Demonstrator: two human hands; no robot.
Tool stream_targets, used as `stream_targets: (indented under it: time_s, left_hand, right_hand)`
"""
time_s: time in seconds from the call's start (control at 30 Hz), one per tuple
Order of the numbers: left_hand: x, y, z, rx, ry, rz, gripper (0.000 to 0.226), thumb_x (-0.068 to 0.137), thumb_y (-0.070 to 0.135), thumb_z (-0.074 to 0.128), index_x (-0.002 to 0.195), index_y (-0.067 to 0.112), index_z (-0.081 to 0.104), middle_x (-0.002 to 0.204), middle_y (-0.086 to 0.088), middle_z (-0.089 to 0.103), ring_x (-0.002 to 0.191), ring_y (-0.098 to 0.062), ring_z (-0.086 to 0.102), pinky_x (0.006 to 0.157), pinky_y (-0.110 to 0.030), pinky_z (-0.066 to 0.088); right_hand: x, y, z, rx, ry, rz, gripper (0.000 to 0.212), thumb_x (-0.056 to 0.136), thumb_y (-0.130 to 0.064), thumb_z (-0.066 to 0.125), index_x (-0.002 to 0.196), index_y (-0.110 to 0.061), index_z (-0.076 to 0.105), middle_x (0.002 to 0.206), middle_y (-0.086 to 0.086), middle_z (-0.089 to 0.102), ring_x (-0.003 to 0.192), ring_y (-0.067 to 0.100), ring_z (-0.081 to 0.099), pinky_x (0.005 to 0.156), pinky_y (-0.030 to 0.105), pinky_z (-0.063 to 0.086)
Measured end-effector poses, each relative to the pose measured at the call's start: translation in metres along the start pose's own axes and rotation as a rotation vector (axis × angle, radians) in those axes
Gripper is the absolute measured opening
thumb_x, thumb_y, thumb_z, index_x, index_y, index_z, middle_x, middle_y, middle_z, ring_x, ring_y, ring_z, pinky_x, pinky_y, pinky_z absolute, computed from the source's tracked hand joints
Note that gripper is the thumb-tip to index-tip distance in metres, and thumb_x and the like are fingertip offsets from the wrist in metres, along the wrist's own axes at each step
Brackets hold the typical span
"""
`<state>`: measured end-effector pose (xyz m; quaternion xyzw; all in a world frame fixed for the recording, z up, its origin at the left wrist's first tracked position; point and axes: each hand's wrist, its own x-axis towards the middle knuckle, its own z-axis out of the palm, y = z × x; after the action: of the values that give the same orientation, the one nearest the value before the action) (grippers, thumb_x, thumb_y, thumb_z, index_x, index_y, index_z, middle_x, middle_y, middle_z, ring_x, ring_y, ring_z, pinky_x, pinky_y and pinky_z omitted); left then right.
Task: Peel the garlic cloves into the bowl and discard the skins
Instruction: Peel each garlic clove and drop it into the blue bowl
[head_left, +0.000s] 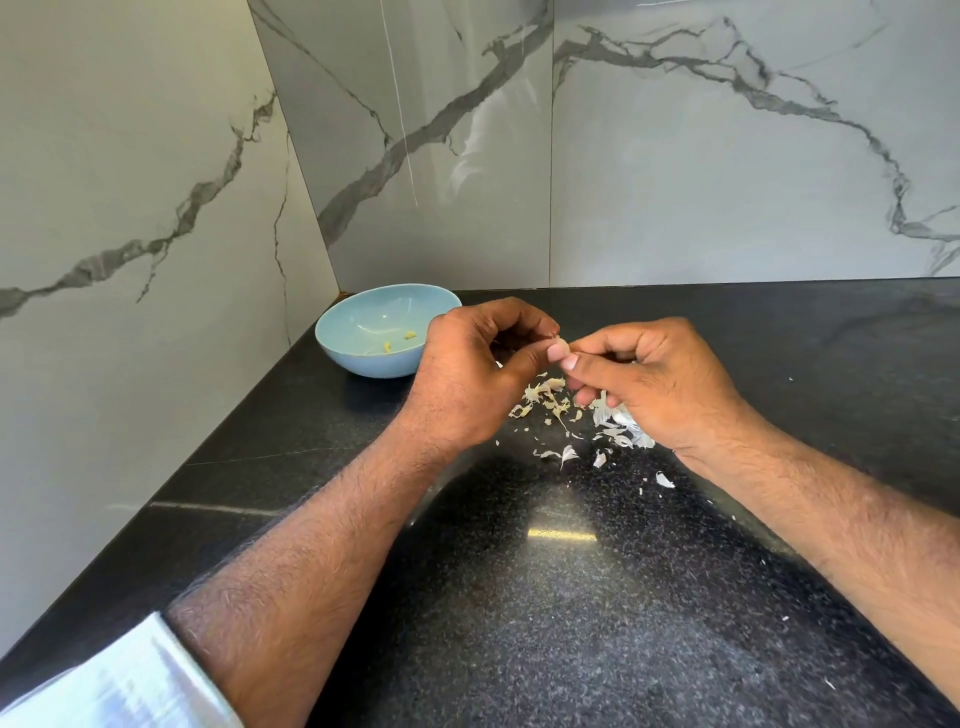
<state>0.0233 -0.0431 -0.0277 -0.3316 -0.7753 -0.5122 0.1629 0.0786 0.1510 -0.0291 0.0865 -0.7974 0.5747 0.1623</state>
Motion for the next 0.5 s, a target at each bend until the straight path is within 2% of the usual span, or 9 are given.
stream_targets:
  time_s: [0.13, 0.23, 0.33, 0.4, 0.43, 0.5]
  left_hand:
    - [-0.0006, 0.0036, -0.0013, 0.039, -0.032, 0.011, 0.002, 0.097, 0.014, 0.078, 0.097, 0.013, 0.080, 0.085, 0.006, 0.079, 0.080, -0.013, 0.075, 0.076, -0.032, 0.063]
    - [0.0001, 0.0048, -0.0027, 0.069, -0.037, 0.025, 0.005, 0.100, 0.013, 0.074, 0.096, 0.012, 0.077, 0.082, 0.003, 0.076, 0.073, -0.017, 0.070, 0.068, -0.034, 0.059]
    - [0.0006, 0.0046, -0.0033, 0.064, -0.080, -0.001, 0.008, 0.102, 0.013, 0.069, 0.097, 0.011, 0.074, 0.076, 0.008, 0.070, 0.063, -0.006, 0.059, 0.060, -0.024, 0.048]
    - [0.0002, 0.0054, -0.0051, 0.031, -0.111, -0.032, 0.009, 0.104, 0.014, 0.067, 0.099, 0.011, 0.073, 0.073, 0.012, 0.067, 0.061, -0.003, 0.056, 0.059, -0.021, 0.045]
    - [-0.0001, 0.0059, -0.0061, 0.014, -0.127, -0.034, 0.010, 0.105, 0.015, 0.066, 0.099, 0.010, 0.073, 0.074, 0.010, 0.069, 0.062, -0.006, 0.058, 0.059, -0.026, 0.047]
    - [-0.0001, 0.0070, -0.0086, -0.022, -0.158, -0.031, 0.011, 0.105, 0.016, 0.065, 0.100, 0.010, 0.073, 0.081, -0.002, 0.073, 0.071, -0.027, 0.066, 0.064, -0.041, 0.056]
  right_hand:
    - [-0.0011, 0.0022, 0.0041, 0.052, 0.026, -0.014, 0.004, 0.091, -0.017, 0.080, 0.092, -0.019, 0.083, 0.073, 0.006, 0.077, 0.066, 0.022, 0.075, 0.058, 0.016, 0.049]
    - [-0.0018, 0.0025, 0.0070, 0.050, 0.030, -0.026, 0.004, 0.091, -0.017, 0.080, 0.092, -0.018, 0.083, 0.072, 0.007, 0.076, 0.065, 0.023, 0.074, 0.061, 0.026, 0.054]
    - [-0.0024, 0.0012, 0.0077, 0.047, 0.030, -0.036, 0.004, 0.091, -0.016, 0.080, 0.092, -0.017, 0.083, 0.070, 0.008, 0.075, 0.064, 0.023, 0.073, 0.063, 0.033, 0.057]
    - [-0.0030, 0.0003, 0.0066, 0.053, 0.034, -0.030, 0.005, 0.090, -0.014, 0.080, 0.093, -0.016, 0.083, 0.071, 0.007, 0.076, 0.065, 0.023, 0.073, 0.064, 0.032, 0.058]
    - [-0.0034, -0.0002, 0.0060, 0.051, 0.037, -0.030, 0.006, 0.089, -0.012, 0.081, 0.093, -0.017, 0.083, 0.071, 0.007, 0.076, 0.065, 0.023, 0.074, 0.064, 0.030, 0.058]
    - [-0.0041, -0.0014, 0.0058, 0.043, 0.036, -0.030, 0.008, 0.089, -0.010, 0.081, 0.093, -0.017, 0.082, 0.072, 0.007, 0.076, 0.065, 0.024, 0.074, 0.065, 0.029, 0.059]
